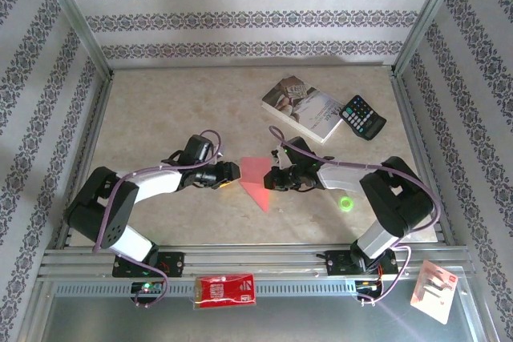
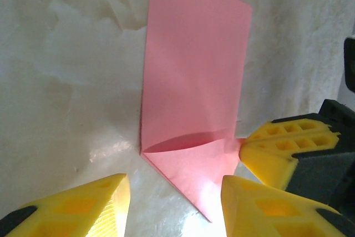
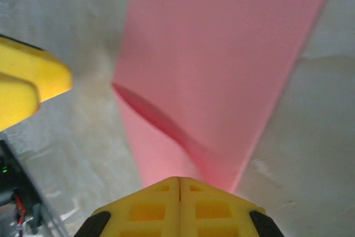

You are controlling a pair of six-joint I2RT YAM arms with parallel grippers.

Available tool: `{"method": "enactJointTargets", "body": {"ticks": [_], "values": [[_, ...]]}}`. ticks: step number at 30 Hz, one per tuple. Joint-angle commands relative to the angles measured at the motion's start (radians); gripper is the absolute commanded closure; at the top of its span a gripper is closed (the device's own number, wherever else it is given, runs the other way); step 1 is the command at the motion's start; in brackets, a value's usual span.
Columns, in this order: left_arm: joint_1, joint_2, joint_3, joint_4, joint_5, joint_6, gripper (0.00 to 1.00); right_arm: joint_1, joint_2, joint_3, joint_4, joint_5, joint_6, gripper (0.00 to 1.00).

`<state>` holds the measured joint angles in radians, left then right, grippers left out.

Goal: Fold a paper plane with a square sheet of paper (pick it up from the middle)
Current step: Fourth fold the wing at the center of the table.

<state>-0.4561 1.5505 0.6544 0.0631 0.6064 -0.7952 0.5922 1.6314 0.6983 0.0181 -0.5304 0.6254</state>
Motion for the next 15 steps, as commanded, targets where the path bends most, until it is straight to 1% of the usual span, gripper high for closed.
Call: {"method": "enactJointTargets", "body": {"ticks": [1,3,8,15], "values": [[-0.013,0.039,0.042,0.006,0.020,0.007,0.53,-0.005,0.033,0.019,-0.009,0.029,-0.023,0.97],[-0.016,0.062,0.059,-0.017,0.015,0.017,0.52,-0.007,0.047,0.013,-0.010,0.035,-0.026,0.98],[-0.031,0.099,0.074,0.013,0.049,0.000,0.52,-0.006,0.061,-0.012,-0.006,0.040,-0.025,0.99],[-0.042,0.121,0.088,0.001,0.044,-0.001,0.52,-0.006,0.058,-0.025,-0.001,0.041,-0.025,0.99]]}}
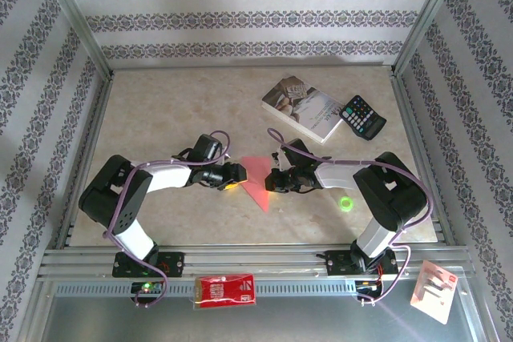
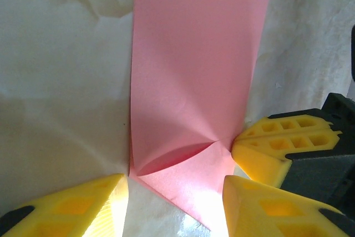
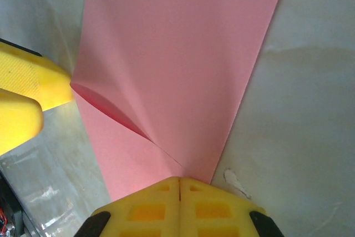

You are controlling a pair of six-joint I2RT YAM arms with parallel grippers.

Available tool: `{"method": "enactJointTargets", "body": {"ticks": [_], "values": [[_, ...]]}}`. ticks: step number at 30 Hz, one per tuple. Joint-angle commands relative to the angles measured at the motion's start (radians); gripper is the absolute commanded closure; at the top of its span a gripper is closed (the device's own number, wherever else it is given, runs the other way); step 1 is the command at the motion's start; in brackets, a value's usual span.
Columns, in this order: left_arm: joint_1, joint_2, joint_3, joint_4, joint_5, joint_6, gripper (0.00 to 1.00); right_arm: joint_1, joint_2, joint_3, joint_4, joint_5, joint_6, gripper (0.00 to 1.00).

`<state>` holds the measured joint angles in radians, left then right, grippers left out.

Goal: Fold a paper plane with a square sheet of paper (pick it up from the middle)
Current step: Fourth fold the wing at the center of the table.

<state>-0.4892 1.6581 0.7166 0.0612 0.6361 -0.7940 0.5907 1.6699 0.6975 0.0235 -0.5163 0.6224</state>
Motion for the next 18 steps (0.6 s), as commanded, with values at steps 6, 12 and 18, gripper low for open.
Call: {"method": "enactJointTargets", "body": {"ticks": [6,12,18], "values": [[-0.009,0.020,0.027,0.042,0.044,-0.017,0.53,-0.006,0.020,-0.026,-0.008,0.027,-0.023,0.99],[-0.009,0.017,0.023,0.056,0.045,-0.012,0.54,-0.006,0.024,-0.024,-0.007,0.023,-0.023,0.99],[-0.009,0.038,0.036,0.086,0.054,0.000,0.57,-0.008,0.029,-0.021,-0.014,0.021,-0.036,0.99]]}}
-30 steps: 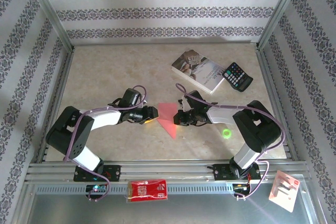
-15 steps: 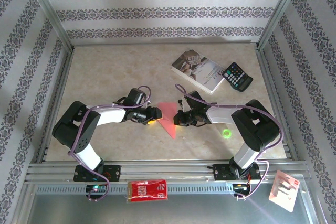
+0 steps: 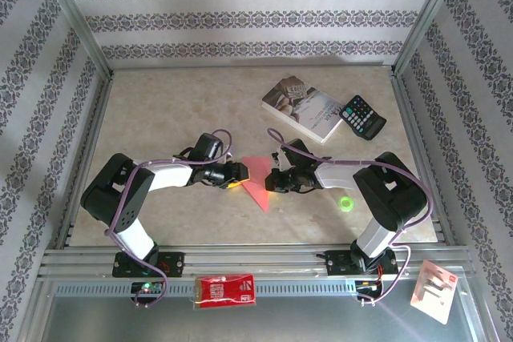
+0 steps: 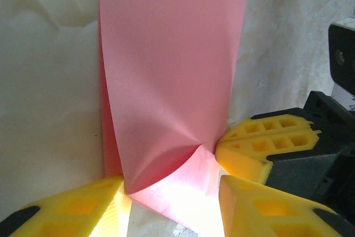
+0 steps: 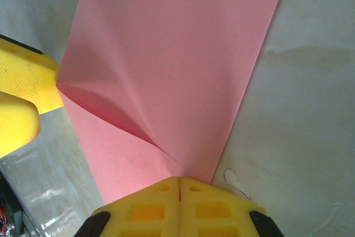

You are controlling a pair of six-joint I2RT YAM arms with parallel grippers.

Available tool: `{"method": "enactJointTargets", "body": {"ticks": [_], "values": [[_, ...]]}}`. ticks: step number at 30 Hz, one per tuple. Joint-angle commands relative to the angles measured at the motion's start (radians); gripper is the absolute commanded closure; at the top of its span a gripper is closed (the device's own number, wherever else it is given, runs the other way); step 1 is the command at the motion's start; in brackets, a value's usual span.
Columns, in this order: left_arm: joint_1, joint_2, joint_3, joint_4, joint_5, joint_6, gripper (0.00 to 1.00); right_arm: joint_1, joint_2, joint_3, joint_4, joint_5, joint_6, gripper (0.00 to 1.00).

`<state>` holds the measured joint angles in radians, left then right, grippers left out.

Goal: Fold a paper plane with a square sheet of paper (pick it up from the middle)
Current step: Fourth fold the wing at the center of the table.

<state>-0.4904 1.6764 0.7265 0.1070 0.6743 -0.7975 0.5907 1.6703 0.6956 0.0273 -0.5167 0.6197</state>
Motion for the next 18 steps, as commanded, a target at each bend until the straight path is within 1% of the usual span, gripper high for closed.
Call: {"method": "enactJointTargets", "body": {"ticks": [1,6,11,15,18], "values": [[-0.008,0.025,0.030,0.039,0.016,0.009,0.57,-0.009,0.028,-0.018,-0.021,0.022,-0.035,0.99],[-0.005,0.049,0.055,0.032,0.009,0.042,0.62,-0.015,0.033,-0.015,-0.027,0.018,-0.045,0.99],[0.000,0.081,0.089,0.016,0.003,0.081,0.69,-0.020,0.034,-0.011,-0.036,0.018,-0.059,0.99],[0.000,0.098,0.101,0.013,0.007,0.078,0.75,-0.023,0.036,-0.004,-0.048,0.012,-0.067,0.99],[0.000,0.087,0.089,0.019,0.016,0.070,0.76,-0.026,0.034,0.000,-0.056,0.011,-0.072,0.99]]}}
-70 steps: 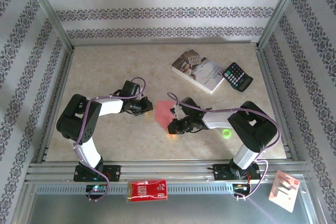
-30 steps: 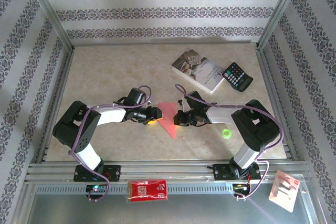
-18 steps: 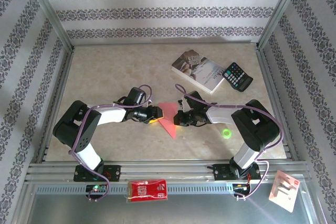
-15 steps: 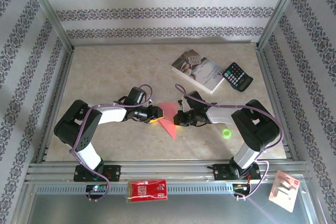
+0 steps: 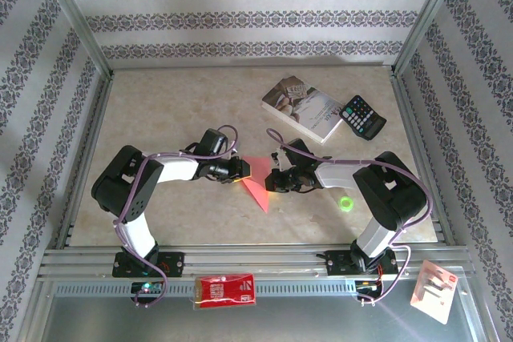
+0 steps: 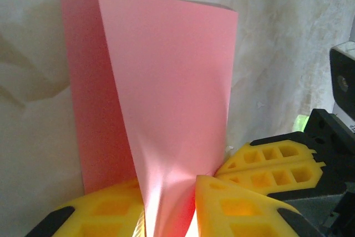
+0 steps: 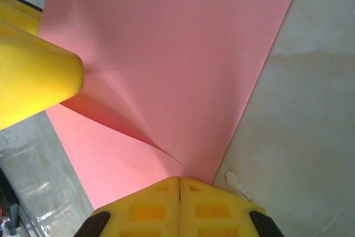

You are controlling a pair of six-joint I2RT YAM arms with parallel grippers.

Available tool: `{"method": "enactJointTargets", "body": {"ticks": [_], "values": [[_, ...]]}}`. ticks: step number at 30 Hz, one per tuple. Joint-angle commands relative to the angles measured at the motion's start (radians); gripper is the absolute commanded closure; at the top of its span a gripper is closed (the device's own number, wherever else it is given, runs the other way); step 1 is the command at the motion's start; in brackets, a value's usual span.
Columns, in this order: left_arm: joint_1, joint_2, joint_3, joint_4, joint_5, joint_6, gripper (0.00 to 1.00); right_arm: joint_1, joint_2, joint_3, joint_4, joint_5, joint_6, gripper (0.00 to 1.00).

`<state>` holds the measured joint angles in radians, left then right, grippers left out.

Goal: Fold a paper plane with a square sheet of paper (pick it up from the middle)
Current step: Fourth fold the wing at the center of the table.

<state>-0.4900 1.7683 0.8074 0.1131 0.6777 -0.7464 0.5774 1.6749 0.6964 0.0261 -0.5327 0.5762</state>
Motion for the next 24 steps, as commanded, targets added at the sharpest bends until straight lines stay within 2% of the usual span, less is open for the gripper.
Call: {"method": "enactJointTargets", "body": {"ticks": [1,8,12,19,24], "values": [[0.001,-0.017,-0.001,0.015,0.016,0.015,0.75,-0.013,0.030,0.001,-0.057,0.027,-0.029,0.99],[0.001,-0.072,-0.076,0.076,0.067,-0.017,0.69,-0.016,0.031,-0.001,-0.062,0.027,-0.034,0.99],[0.001,-0.082,-0.090,0.080,0.067,-0.001,0.70,-0.016,0.031,-0.003,-0.063,0.027,-0.035,0.99],[0.000,-0.063,-0.063,0.039,0.027,0.034,0.83,-0.016,0.024,0.001,-0.068,0.027,-0.051,0.98],[-0.002,-0.087,-0.072,0.044,0.011,-0.038,0.95,-0.015,-0.033,0.043,-0.122,0.031,-0.111,0.88]]}}
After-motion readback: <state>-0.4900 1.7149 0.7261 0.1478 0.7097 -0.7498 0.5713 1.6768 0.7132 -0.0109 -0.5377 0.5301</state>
